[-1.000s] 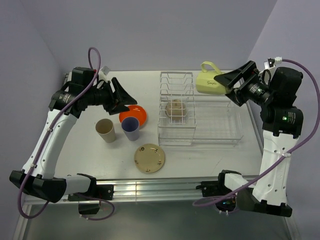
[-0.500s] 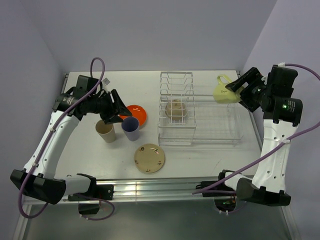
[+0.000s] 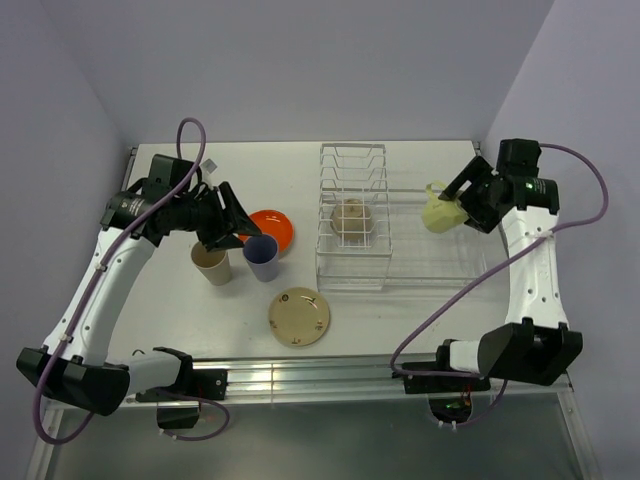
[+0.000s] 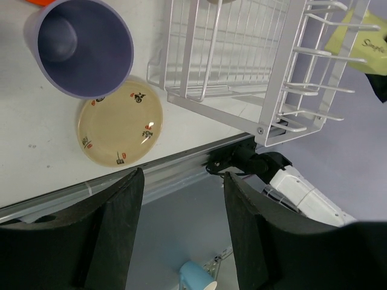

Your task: Load the mixed dishes into the dish rack

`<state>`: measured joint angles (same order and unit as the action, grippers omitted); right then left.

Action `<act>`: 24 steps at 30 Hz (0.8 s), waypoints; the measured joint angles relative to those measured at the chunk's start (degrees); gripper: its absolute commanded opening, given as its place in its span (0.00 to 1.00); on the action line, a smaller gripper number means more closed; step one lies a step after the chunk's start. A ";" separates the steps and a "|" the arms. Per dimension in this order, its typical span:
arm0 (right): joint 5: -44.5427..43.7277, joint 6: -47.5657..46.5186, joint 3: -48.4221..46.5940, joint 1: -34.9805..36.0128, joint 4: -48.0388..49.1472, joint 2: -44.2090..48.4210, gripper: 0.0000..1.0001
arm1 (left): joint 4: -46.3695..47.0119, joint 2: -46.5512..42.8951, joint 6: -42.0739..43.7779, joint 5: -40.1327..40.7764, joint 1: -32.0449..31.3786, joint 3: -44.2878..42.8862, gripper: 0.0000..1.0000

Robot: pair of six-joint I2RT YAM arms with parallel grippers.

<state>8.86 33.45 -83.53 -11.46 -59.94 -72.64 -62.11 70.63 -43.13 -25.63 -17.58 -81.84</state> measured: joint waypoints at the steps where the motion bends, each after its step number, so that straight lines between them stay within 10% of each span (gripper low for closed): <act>1: -0.48 -0.07 0.66 0.59 0.70 -1.03 0.00 | 0.02 -0.26 0.00 0.09 0.00 0.11 0.61; 24: -8.96 -1.09 -10.93 15.34 4.39 -24.79 0.00 | -1.62 -5.07 -4.66 4.61 -0.02 4.68 0.61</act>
<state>-0.10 32.36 -94.45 3.88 -55.55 -97.43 -63.72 65.56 -47.79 -21.02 -17.61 -77.17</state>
